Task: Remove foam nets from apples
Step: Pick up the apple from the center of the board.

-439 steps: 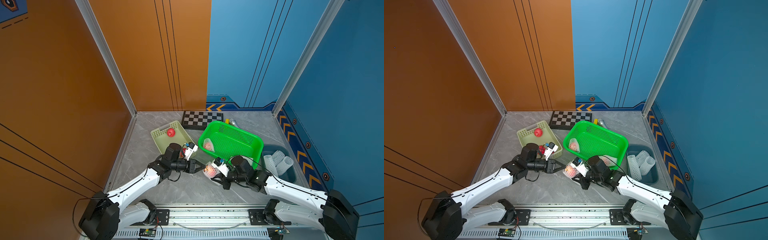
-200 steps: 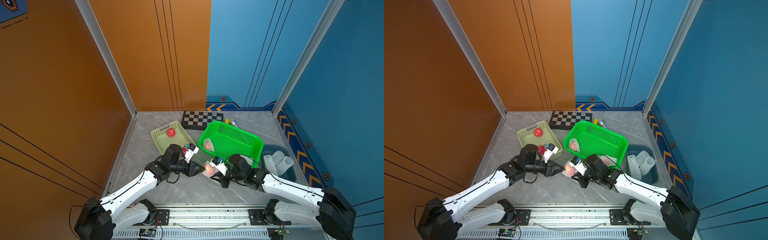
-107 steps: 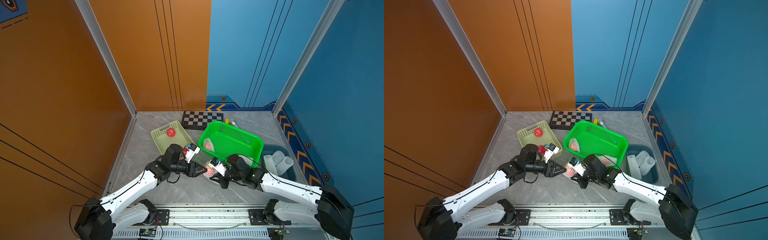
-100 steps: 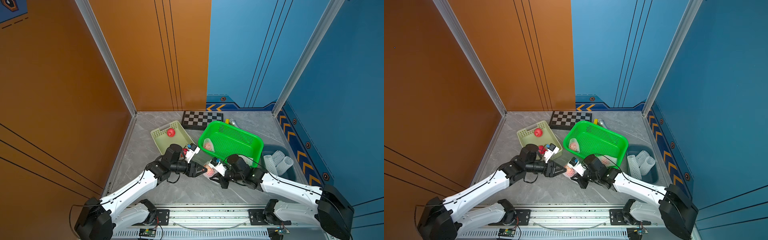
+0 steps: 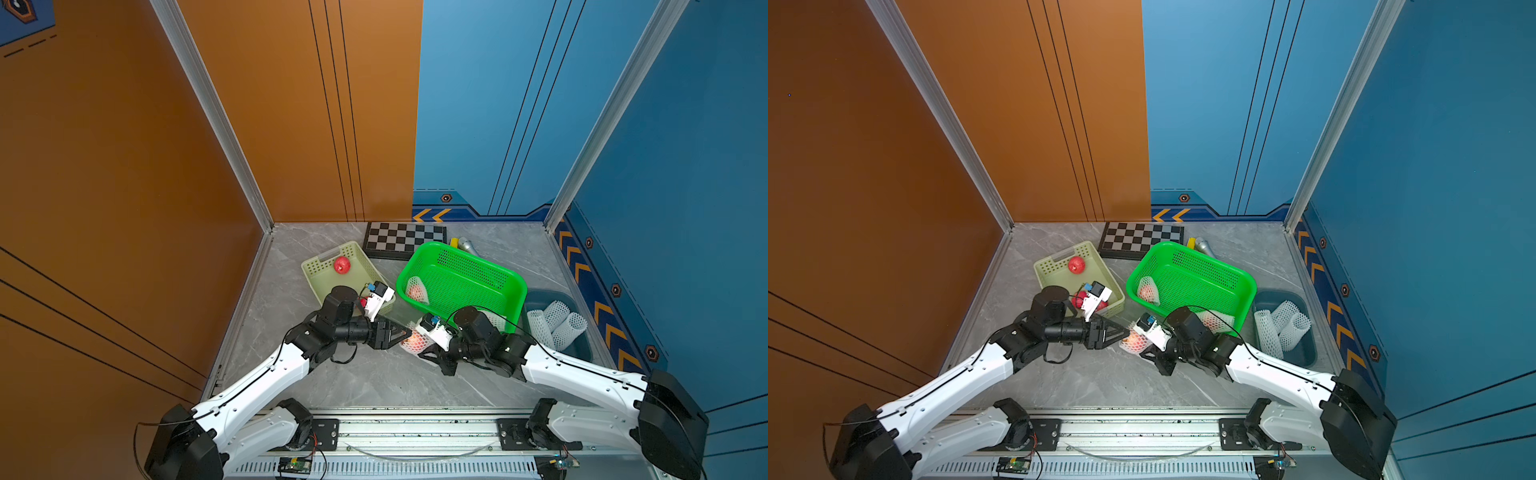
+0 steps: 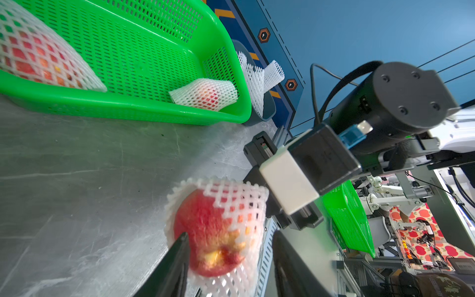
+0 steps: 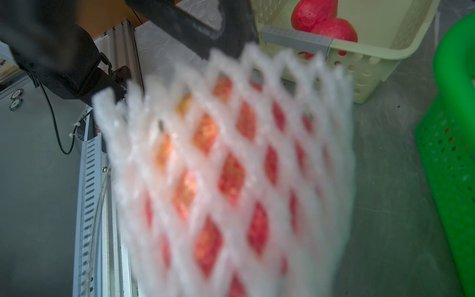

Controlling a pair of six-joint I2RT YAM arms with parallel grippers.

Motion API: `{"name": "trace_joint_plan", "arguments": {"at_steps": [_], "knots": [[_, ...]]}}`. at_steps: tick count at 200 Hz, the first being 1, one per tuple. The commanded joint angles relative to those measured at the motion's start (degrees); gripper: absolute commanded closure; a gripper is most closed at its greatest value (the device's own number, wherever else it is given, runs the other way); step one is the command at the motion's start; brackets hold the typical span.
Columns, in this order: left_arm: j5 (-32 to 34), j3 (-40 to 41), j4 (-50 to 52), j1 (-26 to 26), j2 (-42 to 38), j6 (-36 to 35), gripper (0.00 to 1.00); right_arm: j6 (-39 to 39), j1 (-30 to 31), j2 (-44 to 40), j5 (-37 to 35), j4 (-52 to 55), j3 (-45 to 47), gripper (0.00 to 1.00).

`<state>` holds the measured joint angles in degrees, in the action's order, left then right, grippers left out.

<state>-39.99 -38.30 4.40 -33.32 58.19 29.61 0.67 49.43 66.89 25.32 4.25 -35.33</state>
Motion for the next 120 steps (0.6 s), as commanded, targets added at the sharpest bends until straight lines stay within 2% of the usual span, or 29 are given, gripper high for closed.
{"name": "trace_joint_plan", "arguments": {"at_steps": [1, 13, 28, 43, 52, 64, 67, 78, 81, 120], "knots": [[1.76, 0.23, 0.04, 1.62, -1.99, 0.51, 0.46, 0.25, 0.41, 0.29, -1.51, -0.74, -0.52, 1.00], [4.87, 0.65, 2.10, 3.50, -3.92, 0.69, 0.38, -1.77, 0.84, 1.95, -3.74, 0.94, -0.50, 0.99], [7.18, 2.16, 2.98, 6.98, -6.84, 1.61, 0.29, -5.41, 2.75, 3.52, -8.20, 0.96, 1.06, 0.94], [8.12, 3.35, 2.27, 9.84, -9.12, 2.86, 0.20, -7.96, 6.44, 4.44, -14.51, 0.84, 2.74, 0.81], [8.34, 3.66, 1.56, 10.65, -9.60, 3.27, 0.18, -8.86, 8.26, 5.22, -16.71, 1.36, 2.88, 0.66], [7.89, 3.59, 1.10, 11.32, -9.36, 3.38, 0.15, -10.23, 10.39, 6.08, -20.14, 2.05, 2.96, 0.32], [7.70, 3.49, 1.05, 11.47, -9.19, 3.36, 0.10, -10.55, 10.83, 6.26, -20.88, 2.27, 2.78, 0.25], [7.16, 3.36, 0.72, 11.78, -8.32, 3.53, 0.08, -10.77, 12.46, 6.36, -23.13, 3.35, 2.50, 0.09], [6.98, 3.41, 0.58, 11.79, -8.06, 3.60, 0.07, -10.85, 12.93, 6.33, -24.00, 3.77, 2.38, 0.01], [6.06, 4.19, -1.50, 12.05, -7.40, 4.40, 0.05, -9.88, 14.12, 3.63, -26.52, 6.25, 2.15, 0.00]]}}
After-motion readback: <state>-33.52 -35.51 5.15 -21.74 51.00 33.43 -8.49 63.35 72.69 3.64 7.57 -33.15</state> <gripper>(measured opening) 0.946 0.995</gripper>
